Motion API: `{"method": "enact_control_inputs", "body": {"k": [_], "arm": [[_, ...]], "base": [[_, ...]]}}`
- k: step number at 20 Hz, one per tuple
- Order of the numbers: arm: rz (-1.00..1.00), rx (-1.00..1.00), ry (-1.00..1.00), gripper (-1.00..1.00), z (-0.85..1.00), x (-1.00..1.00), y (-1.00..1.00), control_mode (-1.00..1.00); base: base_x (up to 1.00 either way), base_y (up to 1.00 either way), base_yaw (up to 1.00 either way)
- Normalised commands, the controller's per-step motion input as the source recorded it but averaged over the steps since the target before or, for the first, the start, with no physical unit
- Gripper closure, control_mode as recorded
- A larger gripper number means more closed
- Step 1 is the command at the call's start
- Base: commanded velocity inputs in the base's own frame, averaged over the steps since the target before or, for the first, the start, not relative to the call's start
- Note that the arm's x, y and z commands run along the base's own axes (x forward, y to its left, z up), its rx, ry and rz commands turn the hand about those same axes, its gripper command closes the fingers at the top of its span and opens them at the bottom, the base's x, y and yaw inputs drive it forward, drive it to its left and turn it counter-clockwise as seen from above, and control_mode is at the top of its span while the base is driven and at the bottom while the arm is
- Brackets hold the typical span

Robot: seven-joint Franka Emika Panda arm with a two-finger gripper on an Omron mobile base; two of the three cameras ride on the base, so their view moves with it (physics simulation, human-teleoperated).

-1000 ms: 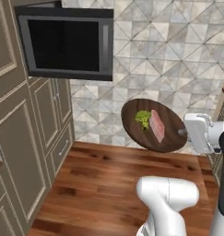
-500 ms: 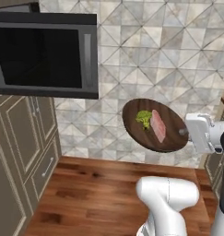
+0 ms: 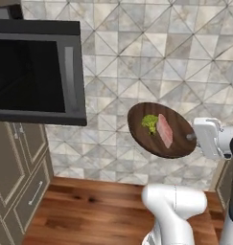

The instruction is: Place the bowl containing the steak and broccoli in the microwave. Close the microwave door and press the start button to microwave the meal.

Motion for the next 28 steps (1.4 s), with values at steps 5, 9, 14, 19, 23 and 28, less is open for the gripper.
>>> {"method": "enact_control_inputs", "body": {"k": [5, 9, 14, 19, 23, 28], "arm": [[0.00, 0.00, 0.00, 1.00, 0.00, 0.00, 0.00, 1.00], [0.00, 0.00, 0.00, 1.00, 0.00, 0.00, 0.00, 1.00], [0.00, 0.00, 0.00, 1.00, 0.00, 0.00, 0.00, 1.00], [0.00, 0.00, 0.00, 1.00, 0.00, 0.00, 0.00, 1.00], [0.00, 0.00, 0.00, 1.00, 0.00, 0.00, 0.00, 1.00], [0.00, 0.00, 0.00, 1.00, 0.00, 0.00, 0.00, 1.00]], "base": [[0.59, -0.04, 0.20], [0.51, -0.10, 0.31], [0.47, -0.07, 0.38], [0.59, -0.09, 0.51], [0.55, -0.29, 0.49], [0.48, -0.33, 0.46]]}}
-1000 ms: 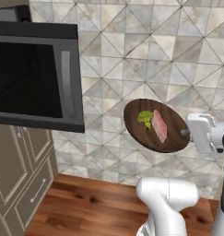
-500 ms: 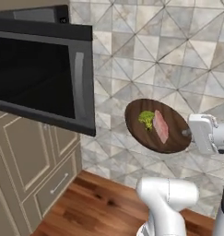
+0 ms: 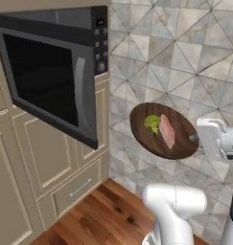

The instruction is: Place the bowl containing the steak and broccoli in the microwave. Close the microwave door and press the start button to microwave the meal.

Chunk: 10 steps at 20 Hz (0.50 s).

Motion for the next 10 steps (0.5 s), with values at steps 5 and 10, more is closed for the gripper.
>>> {"method": "enact_control_inputs", "body": {"k": [5, 10], "arm": [[0.00, 0.00, 0.00, 1.00, 0.00, 0.00, 0.00, 1.00], [0.00, 0.00, 0.00, 1.00, 0.00, 0.00, 0.00, 1.00]], "base": [[0.33, -0.14, 0.44], [0.25, -0.20, 0.36]]}}
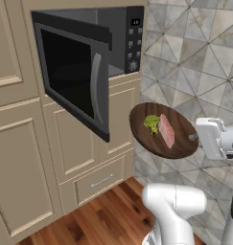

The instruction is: Place the bowl containing the steak and broccoli in the microwave. Close the microwave door and press the start button to microwave the meal.

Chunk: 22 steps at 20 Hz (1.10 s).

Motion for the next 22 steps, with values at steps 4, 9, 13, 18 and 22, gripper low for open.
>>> {"method": "enact_control_inputs", "body": {"k": [4, 9, 13, 18, 22], "arm": [[0.00, 0.00, 0.00, 1.00, 0.00, 0.00, 0.00, 1.00], [0.00, 0.00, 0.00, 1.00, 0.00, 0.00, 0.00, 1.00], [0.00, 0.00, 0.00, 1.00, 0.00, 0.00, 0.00, 1.00], [0.00, 0.00, 0.00, 1.00, 0.00, 0.00, 0.00, 1.00], [0.00, 0.00, 0.00, 1.00, 0.00, 0.00, 0.00, 1.00]], "base": [[0.24, -0.44, 0.23], [0.33, -0.26, 0.15], [0.45, 0.00, 0.08], [0.51, -0.08, 0.03], [0.56, -0.14, 0.02]]}}
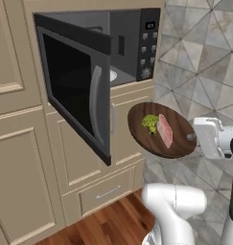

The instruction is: Place the bowl containing the steak and broccoli in the microwave. Close the microwave door and press the start button to microwave the meal.

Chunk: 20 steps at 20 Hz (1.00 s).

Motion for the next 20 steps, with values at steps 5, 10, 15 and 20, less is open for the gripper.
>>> {"method": "enact_control_inputs", "body": {"k": [5, 10, 15, 20], "arm": [[0.00, 0.00, 0.00, 1.00, 0.00, 0.00, 0.00, 1.00], [0.00, 0.00, 0.00, 1.00, 0.00, 0.00, 0.00, 1.00], [0.00, 0.00, 0.00, 1.00, 0.00, 0.00, 0.00, 1.00], [0.00, 0.00, 0.00, 1.00, 0.00, 0.00, 0.00, 1.00]], "base": [[0.50, -0.07, 0.03], [0.33, -0.07, 0.08], [0.31, -0.07, 0.14], [0.39, -0.07, 0.15]]}}
